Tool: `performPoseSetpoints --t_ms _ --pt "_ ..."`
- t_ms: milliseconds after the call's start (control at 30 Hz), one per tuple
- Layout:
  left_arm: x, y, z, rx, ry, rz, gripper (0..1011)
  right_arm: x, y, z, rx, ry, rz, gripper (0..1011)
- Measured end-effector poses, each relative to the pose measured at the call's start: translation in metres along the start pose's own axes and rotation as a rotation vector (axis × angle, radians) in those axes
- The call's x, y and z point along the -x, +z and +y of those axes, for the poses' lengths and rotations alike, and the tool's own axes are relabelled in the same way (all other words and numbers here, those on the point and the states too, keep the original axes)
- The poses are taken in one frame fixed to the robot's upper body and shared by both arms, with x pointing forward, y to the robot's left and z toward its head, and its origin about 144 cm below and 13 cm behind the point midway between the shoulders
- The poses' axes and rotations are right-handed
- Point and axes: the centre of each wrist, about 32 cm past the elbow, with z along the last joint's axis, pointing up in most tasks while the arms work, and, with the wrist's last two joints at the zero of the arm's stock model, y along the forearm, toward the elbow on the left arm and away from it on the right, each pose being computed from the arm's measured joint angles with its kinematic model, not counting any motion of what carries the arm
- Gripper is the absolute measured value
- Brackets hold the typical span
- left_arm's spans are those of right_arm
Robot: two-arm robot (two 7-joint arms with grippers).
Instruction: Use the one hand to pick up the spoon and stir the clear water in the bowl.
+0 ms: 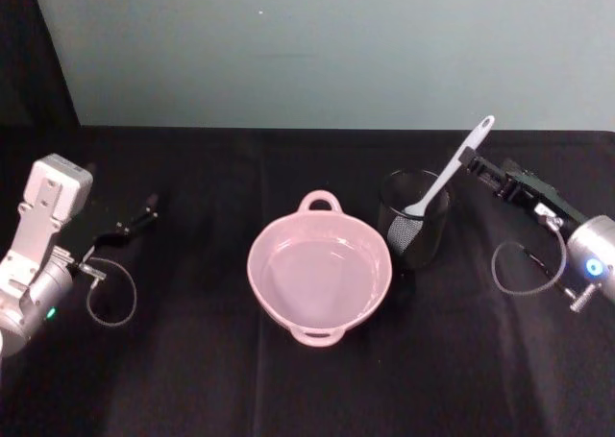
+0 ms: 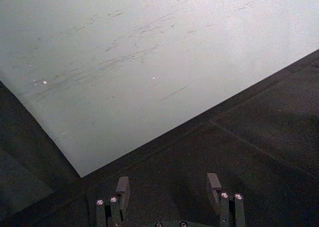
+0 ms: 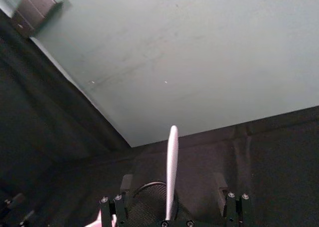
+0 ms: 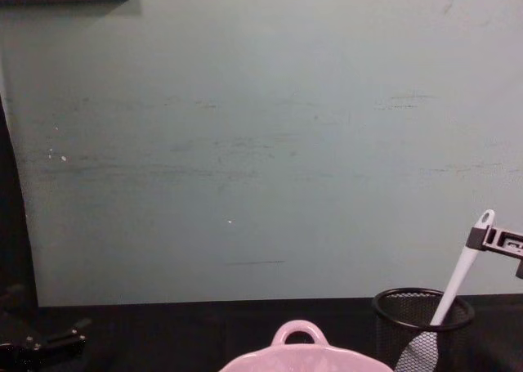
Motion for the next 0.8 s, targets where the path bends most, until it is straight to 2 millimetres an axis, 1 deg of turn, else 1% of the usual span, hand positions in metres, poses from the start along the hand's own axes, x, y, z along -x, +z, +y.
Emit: performPoseSetpoints --t_ms 233,433,667,800 --pt "0.0 0.0 0.0 0.0 0.0 0.0 1011 0.001 0.006 0.016 0.024 -0.014 -0.007 1002" --pt "0.0 0.0 0.0 0.0 0.0 0.0 1011 0.005 0.01 0.03 0.028 -0.01 -0.045 1003" --pt "0.0 0.0 0.0 0.0 0.0 0.0 1011 0.007 0.012 0.041 0.027 -0.011 -0.076 1002" --pt "0.0 0.0 0.0 0.0 0.0 0.0 1011 0.008 0.012 0.043 0.02 -0.012 -0.08 1003"
